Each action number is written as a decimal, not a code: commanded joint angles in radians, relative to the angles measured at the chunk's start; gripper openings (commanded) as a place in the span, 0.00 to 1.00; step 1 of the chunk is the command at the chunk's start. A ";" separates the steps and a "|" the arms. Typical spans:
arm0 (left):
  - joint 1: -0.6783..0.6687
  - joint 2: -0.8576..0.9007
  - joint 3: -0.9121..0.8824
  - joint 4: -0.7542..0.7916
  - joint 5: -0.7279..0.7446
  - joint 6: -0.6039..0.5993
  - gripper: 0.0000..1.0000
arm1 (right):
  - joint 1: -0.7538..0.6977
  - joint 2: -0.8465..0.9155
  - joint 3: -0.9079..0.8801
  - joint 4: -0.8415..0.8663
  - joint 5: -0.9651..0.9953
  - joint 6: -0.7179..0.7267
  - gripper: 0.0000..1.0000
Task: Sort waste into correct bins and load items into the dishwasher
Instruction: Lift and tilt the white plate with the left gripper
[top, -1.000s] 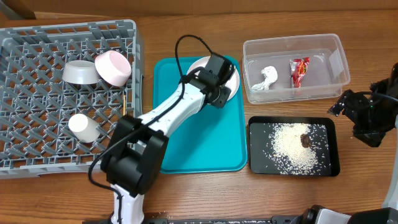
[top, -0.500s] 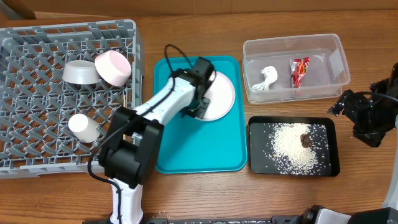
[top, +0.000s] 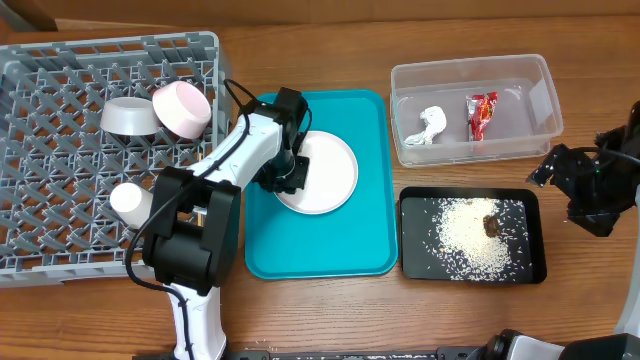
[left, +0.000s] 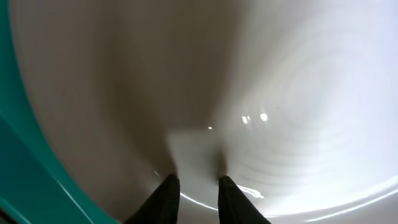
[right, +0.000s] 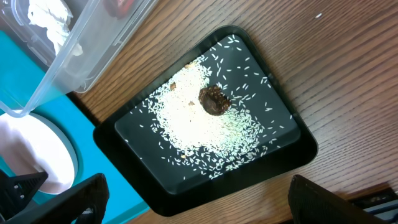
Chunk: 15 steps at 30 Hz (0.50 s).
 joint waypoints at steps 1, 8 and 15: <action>-0.009 -0.060 0.068 -0.020 0.060 -0.013 0.27 | -0.002 -0.027 0.022 0.001 -0.002 0.004 0.94; -0.054 -0.212 0.122 -0.016 0.102 -0.012 0.53 | -0.002 -0.027 0.022 0.002 -0.002 0.004 0.95; -0.194 -0.203 0.090 -0.019 0.049 0.006 0.61 | -0.002 -0.027 0.022 0.002 -0.002 0.004 0.96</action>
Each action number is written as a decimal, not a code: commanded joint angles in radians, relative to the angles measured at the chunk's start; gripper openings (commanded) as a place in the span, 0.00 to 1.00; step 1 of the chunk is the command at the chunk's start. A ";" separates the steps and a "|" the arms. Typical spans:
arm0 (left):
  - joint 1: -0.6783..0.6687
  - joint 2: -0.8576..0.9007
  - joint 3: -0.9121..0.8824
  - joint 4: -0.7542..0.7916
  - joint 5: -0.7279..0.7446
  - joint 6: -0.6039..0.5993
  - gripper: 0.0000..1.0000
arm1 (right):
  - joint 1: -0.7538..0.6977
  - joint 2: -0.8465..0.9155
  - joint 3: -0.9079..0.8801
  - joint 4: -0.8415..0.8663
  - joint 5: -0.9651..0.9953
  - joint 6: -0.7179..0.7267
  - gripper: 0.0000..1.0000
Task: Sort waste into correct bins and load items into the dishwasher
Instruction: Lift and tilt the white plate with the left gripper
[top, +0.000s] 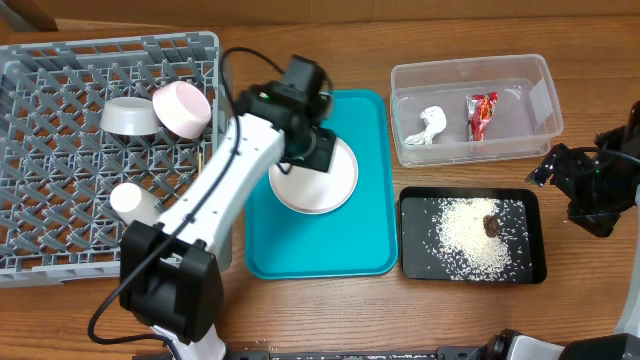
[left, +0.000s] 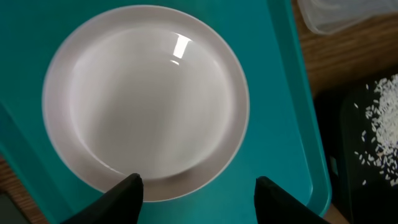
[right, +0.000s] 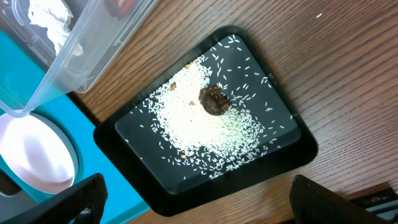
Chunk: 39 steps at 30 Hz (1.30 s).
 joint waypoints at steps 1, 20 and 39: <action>-0.079 0.037 -0.036 0.001 -0.069 0.016 0.63 | -0.002 -0.027 0.022 0.002 0.000 0.003 0.96; -0.146 0.240 -0.089 0.053 -0.102 0.013 0.41 | -0.002 -0.027 0.022 0.002 0.000 0.003 0.96; -0.172 0.167 -0.010 -0.039 -0.012 0.067 0.57 | -0.002 -0.027 0.022 0.002 0.000 0.000 0.96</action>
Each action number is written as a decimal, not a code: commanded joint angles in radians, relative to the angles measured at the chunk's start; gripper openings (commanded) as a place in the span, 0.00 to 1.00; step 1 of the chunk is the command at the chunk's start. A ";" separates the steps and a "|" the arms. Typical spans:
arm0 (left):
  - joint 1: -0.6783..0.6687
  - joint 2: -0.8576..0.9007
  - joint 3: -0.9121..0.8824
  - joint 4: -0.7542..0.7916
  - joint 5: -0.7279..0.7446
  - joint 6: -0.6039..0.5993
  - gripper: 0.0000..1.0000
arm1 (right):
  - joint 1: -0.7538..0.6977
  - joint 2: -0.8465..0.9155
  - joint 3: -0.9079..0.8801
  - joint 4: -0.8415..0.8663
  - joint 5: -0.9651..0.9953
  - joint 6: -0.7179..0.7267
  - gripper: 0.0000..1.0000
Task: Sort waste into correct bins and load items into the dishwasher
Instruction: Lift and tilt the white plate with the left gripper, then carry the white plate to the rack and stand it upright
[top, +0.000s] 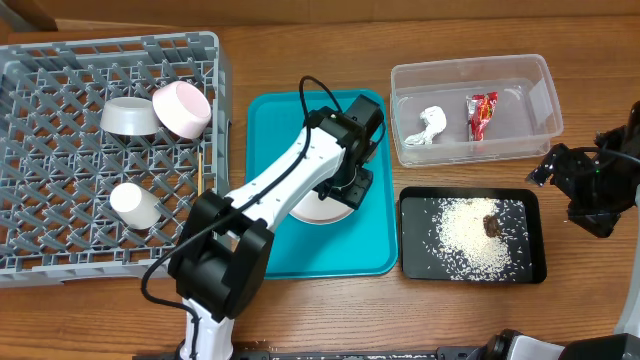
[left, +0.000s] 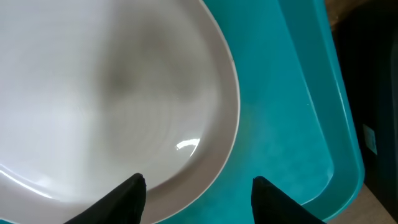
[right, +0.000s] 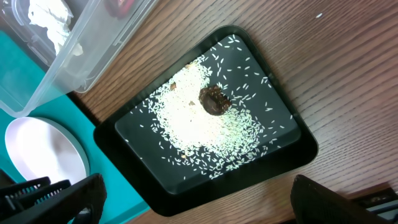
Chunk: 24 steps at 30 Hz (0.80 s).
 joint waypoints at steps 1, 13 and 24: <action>-0.018 -0.010 -0.039 0.027 0.018 0.039 0.57 | -0.002 -0.027 0.022 0.002 -0.001 0.000 0.96; -0.023 -0.003 -0.216 0.131 -0.074 0.035 0.20 | -0.002 -0.027 0.022 0.001 -0.002 0.000 0.96; -0.019 -0.076 0.006 0.017 -0.124 -0.089 0.04 | -0.002 -0.027 0.022 -0.002 -0.002 0.000 0.96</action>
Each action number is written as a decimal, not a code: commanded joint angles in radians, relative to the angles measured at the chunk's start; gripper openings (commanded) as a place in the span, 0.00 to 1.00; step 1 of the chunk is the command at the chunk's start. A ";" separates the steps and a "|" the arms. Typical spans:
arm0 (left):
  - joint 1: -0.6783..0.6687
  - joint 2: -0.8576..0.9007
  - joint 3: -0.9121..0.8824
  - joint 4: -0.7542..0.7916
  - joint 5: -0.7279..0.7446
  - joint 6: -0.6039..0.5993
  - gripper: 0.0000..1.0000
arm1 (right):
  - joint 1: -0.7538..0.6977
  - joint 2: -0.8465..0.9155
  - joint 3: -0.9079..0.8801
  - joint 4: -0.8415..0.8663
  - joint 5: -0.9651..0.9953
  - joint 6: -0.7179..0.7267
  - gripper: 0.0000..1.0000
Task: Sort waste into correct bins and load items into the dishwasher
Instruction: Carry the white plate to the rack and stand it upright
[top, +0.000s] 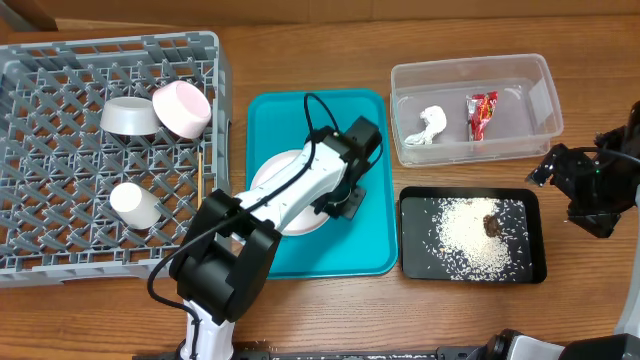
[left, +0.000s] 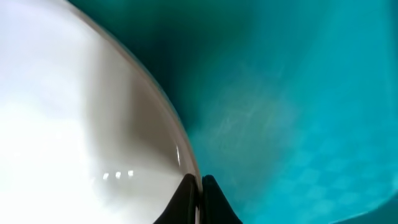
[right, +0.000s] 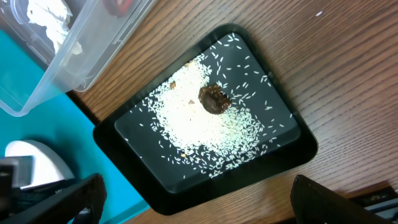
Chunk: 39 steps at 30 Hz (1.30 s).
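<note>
A white plate lies on the teal tray. My left gripper is at the plate's right side. In the left wrist view the left gripper is shut on the rim of the white plate, with the teal tray beneath. The grey dish rack at the left holds a white bowl, a pink cup and a white cup. My right gripper stands open and empty over the table at the far right.
A clear bin at the back right holds a white tissue and a red wrapper. A black tray in front of it holds rice and a brown lump. Bare wood lies along the front edge.
My left gripper was open low over the plate's right rim; now it is shut on that rim. The plate lies a little further left on the tray. The right arm is unchanged.
At first my left gripper was nearly shut, pressed down on the plate from its left side. Then it was open above the plate, then low and open at the right rim. Now it grips that rim. The right gripper stayed open beside the black tray throughout.
</note>
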 joint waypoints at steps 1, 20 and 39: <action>0.005 -0.090 0.143 -0.035 -0.032 -0.060 0.04 | -0.002 -0.027 0.022 0.003 -0.001 0.000 0.96; 0.579 -0.362 0.235 -0.145 0.568 0.194 0.04 | -0.002 -0.027 0.022 0.004 -0.001 0.000 0.97; 0.961 -0.371 -0.013 -0.190 0.856 0.333 0.89 | -0.002 -0.027 0.022 0.004 -0.001 0.000 0.97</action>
